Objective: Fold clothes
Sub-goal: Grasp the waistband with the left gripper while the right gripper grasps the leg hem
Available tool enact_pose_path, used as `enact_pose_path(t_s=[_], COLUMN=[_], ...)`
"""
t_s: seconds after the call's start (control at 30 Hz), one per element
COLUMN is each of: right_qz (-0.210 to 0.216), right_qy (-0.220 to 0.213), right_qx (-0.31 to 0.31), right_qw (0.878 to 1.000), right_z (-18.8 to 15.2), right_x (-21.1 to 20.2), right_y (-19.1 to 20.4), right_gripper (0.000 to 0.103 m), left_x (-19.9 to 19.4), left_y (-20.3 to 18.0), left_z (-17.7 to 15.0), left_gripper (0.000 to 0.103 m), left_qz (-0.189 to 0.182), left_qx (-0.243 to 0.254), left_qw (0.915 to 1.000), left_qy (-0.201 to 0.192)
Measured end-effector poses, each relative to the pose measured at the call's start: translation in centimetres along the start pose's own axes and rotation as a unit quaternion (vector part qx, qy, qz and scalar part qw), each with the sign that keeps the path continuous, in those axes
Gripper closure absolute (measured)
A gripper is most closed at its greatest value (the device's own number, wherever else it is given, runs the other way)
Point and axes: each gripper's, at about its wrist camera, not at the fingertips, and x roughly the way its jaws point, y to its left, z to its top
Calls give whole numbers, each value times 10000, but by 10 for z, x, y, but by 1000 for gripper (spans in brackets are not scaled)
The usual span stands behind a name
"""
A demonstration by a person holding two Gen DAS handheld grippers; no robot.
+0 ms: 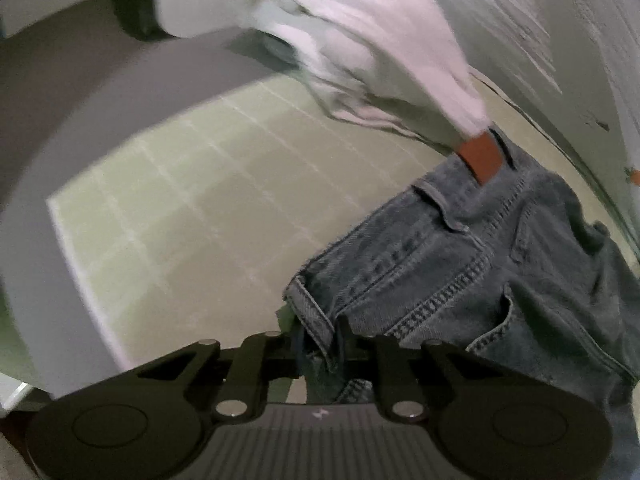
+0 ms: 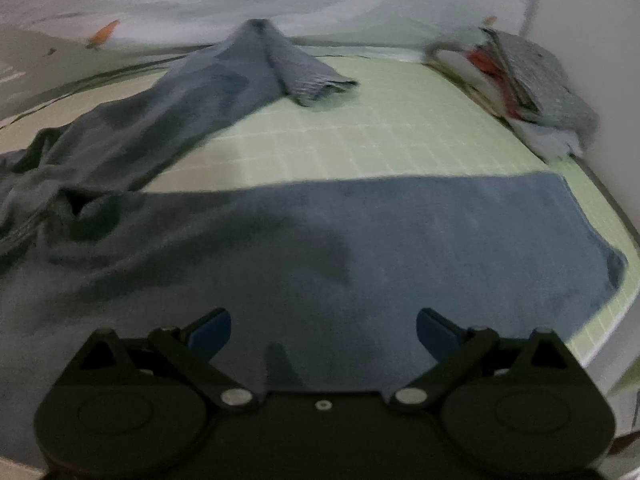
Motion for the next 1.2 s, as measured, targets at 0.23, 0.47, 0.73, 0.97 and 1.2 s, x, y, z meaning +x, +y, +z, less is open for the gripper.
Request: enact_pose_path(t_s=[0.23,0.47,0.73,0.97,1.2], right_qz=[339,451,155,207,523], right_qy=[40,-101,-314,-511,-443], right_qx=[-282,-82,56,478,1858], right_qw=[9990,9989,9994,9973,9802], right_z=[13,42,95,161,219], right_x=[10,19,62,119,186], right_y=[22,7,-13,-16,-26], right_gripper=[3,2,2,2,4], left_x=[-18,-44,-31,37,96], left_y=[23,-3,-78,-144,-183], left_z=[-7,17,68,114,141], left_gripper=[82,51,30,22,20], left_qz=[205,360,43,-172,-202], left_qx=[-280,-30,624,817,976], left_qw=[9994,9980,9934,9943,9943], left_qy=[-22,-511,-962,-656,-378])
